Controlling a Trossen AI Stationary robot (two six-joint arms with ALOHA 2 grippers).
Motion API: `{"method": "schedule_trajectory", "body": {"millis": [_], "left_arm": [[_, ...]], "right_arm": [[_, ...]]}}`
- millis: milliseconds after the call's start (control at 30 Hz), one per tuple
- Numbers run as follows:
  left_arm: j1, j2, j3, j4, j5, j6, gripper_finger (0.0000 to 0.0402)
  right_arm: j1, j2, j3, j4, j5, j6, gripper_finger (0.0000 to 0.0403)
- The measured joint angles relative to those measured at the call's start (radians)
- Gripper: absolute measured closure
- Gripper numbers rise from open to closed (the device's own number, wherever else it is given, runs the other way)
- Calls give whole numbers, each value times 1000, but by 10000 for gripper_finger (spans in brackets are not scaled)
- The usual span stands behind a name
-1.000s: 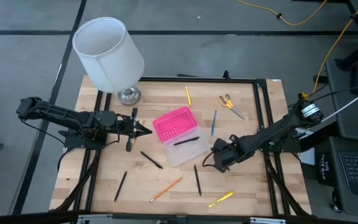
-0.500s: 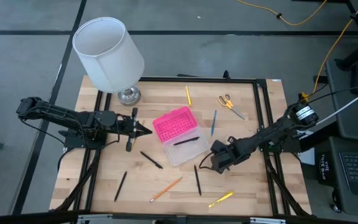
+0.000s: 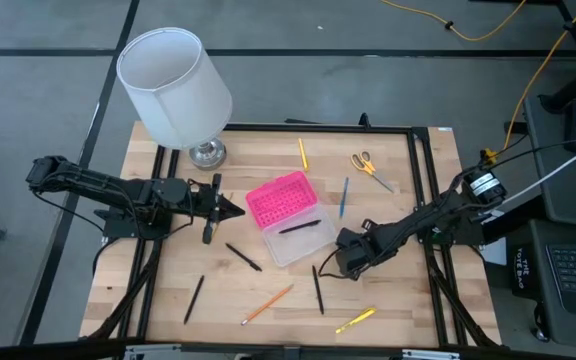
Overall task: Pick & place school supplies into a supply box
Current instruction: Put the black pen into the supply box
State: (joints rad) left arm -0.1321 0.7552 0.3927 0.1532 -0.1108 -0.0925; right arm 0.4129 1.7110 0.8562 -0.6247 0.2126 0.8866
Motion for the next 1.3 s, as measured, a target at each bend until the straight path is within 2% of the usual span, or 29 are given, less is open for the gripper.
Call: {"method": "schedule_trajectory", "body": {"millis": [233,433,533,867,1300], "left_arm": [[0,0,0,0,0,0,398],[0,0,0,0,0,0,398],[0,0,0,0,0,0,398],[0,0,0,0,0,0,398],[0,0,0,0,0,0,398]], "right_arm": [[-26,1,-1,2,-34,-85,324],[-30,1,-1,0,-36,-91,373],[-31,-14,-5,1,-44,-128,376],[-32,-150,-10,-52,-40,-212,376],[-12,-354,-8,-147,-72,-242,376]]}}
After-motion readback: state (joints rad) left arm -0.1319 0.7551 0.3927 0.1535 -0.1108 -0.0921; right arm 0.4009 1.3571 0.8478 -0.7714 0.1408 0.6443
